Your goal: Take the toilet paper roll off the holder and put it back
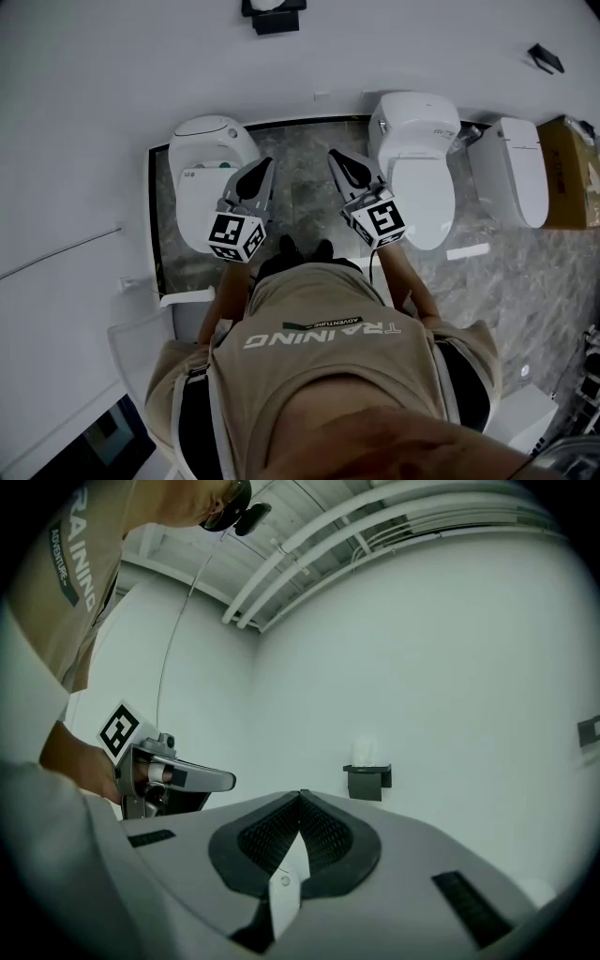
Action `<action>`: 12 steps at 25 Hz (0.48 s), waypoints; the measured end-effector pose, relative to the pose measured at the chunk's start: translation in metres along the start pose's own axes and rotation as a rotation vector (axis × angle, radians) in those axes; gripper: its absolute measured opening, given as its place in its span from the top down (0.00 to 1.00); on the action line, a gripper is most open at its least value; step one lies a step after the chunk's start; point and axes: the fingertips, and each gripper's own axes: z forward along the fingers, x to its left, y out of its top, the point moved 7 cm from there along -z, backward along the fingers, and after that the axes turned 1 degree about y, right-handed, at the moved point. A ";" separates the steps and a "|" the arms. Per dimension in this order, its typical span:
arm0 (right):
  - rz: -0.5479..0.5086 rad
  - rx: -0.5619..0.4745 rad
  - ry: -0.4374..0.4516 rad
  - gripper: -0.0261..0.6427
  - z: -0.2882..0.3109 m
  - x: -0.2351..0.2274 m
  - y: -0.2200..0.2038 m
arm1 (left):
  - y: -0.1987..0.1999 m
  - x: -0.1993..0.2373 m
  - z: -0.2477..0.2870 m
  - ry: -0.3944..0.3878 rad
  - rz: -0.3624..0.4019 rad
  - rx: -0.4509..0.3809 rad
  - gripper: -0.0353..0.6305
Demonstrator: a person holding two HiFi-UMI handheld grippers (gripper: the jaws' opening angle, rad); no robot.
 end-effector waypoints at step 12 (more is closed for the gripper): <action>-0.034 -0.013 -0.085 0.94 -0.023 0.044 -0.005 | -0.006 0.005 -0.044 -0.045 0.023 -0.012 0.95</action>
